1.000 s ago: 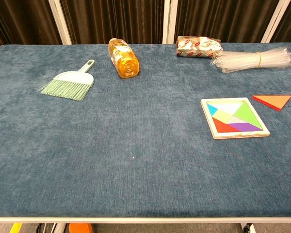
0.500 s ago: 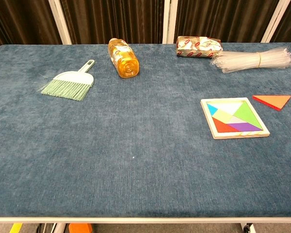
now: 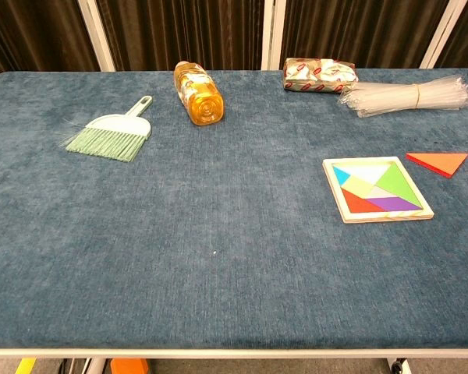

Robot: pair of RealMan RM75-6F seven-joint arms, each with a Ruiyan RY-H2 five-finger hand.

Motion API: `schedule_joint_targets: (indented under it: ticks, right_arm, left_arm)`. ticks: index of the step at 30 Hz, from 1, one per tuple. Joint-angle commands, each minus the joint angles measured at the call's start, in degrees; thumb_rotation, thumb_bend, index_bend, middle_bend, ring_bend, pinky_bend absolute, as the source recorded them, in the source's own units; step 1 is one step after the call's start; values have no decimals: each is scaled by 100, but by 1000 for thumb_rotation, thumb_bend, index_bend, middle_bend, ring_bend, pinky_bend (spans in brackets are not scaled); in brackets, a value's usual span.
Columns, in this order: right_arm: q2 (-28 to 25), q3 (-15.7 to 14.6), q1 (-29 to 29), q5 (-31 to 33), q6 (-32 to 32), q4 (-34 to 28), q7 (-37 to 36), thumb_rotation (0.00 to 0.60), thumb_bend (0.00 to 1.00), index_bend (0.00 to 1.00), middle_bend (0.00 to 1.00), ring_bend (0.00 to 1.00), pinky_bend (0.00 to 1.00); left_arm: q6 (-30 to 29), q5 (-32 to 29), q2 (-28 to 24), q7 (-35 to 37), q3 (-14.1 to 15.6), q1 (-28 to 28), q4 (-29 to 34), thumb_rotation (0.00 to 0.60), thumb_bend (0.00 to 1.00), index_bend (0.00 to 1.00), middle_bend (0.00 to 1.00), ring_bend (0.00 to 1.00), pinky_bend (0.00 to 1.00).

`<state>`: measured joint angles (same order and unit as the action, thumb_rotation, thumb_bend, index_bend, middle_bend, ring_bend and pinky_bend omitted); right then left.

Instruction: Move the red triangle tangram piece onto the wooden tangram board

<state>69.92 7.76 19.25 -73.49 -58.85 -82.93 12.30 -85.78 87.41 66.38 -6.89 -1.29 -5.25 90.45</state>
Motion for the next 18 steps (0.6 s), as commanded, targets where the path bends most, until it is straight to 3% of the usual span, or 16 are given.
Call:
schedule_joint_targets:
  ticks: [1,18]
  right_arm:
    - [317,116,391,179,378,391,124,600,228,0,0,0,0]
    - [929,46,885,413,870,946,28,600,228,0,0,0,0]
  left_arm:
    - [17,-20,15,8,3,3,-22,600,0,148,73,23,115]
    - [128,-48,84,63,20,-30,-126,600,0,148,73,23,115]
